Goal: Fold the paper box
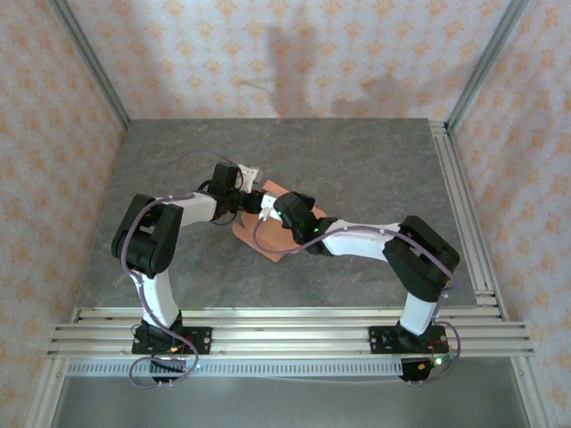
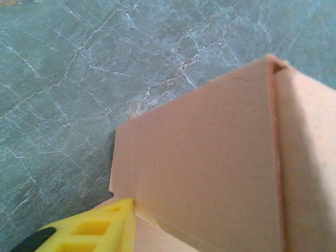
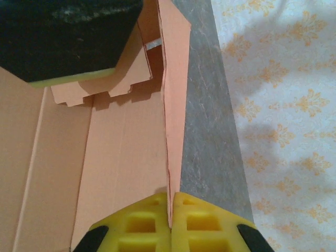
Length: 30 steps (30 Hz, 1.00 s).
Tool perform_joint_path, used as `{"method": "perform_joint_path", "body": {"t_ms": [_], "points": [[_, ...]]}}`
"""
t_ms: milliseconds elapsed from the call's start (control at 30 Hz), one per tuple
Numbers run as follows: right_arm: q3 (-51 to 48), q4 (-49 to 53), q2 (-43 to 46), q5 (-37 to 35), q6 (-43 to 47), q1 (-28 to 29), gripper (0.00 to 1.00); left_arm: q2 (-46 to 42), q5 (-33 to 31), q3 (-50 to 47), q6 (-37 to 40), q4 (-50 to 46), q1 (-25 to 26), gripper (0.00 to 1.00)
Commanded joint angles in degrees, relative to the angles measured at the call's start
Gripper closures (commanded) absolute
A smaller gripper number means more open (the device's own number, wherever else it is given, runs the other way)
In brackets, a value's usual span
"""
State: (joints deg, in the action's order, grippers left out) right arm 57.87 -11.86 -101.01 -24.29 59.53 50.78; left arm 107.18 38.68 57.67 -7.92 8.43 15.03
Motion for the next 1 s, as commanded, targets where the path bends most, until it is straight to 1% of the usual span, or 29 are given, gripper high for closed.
{"method": "perform_joint_path", "body": {"t_ms": [0,100,167,200,233,300,333,367,500,533,567,700,767,867,967], "points": [[-0.29,6.19,-2.09,6.52,-0.25,1.51,1.00,1.10,-1.55,2.16,-1.04,5.37,0.00,0.69],[-0.21,5.78,-2.42,6.02,-0.15,1.49,1.00,0.83,-1.33,1.94,-1.38,5.57,0.00,0.75],[-0.04,5.71,-2.52,5.63,-0.36,1.50,1.00,0.50,-1.45,1.77,-1.48,5.55,0.00,0.77],[-0.01,5.64,-2.54,5.31,-0.30,1.43,1.00,0.34,-1.50,1.67,-1.39,5.55,0.01,0.84],[-0.03,5.62,-2.53,5.12,-0.46,1.35,1.00,0.08,-1.75,1.52,-1.35,5.40,0.00,0.86],[-0.08,5.70,-2.31,4.91,-1.13,1.02,1.00,-0.33,-2.19,1.14,-1.17,5.21,0.01,0.86],[-0.12,5.86,-2.02,5.10,-1.51,0.82,1.00,-0.54,-2.35,1.04,-0.94,4.95,0.00,0.85],[-0.12,6.03,-1.70,5.28,-1.96,0.64,1.00,-0.64,-2.58,0.91,-0.81,4.62,0.00,0.81],[0.34,8.12,-0.33,6.87,-4.47,-0.23,1.00,-1.34,-3.90,-0.16,-0.69,4.66,0.00,0.55],[0.88,9.37,-0.17,7.09,-5.20,-0.53,1.00,-1.64,-4.28,-0.48,-0.82,4.64,0.00,0.50],[1.31,10.18,-0.11,7.10,-5.71,-0.64,1.00,-2.01,-4.56,-0.93,-0.92,4.77,0.00,0.47],[2.02,11.28,0.26,6.24,-6.44,-1.37,1.00,-4.00,-6.10,-3.33,-1.31,5.81,0.05,0.41],[1.99,10.99,0.33,5.05,-6.52,-1.78,1.00,-4.73,-6.59,-4.04,-1.21,5.72,-0.14,0.40],[2.92,10.75,0.03,1.45,-7.02,-2.12,1.00,-5.65,-6.94,-5.41,-1.47,6.19,-0.26,0.39],[3.34,10.89,-0.11,0.08,-6.87,-2.27,1.00,-6.80,-6.90,-7.35,-2.36,7.84,-0.47,0.37]]}}
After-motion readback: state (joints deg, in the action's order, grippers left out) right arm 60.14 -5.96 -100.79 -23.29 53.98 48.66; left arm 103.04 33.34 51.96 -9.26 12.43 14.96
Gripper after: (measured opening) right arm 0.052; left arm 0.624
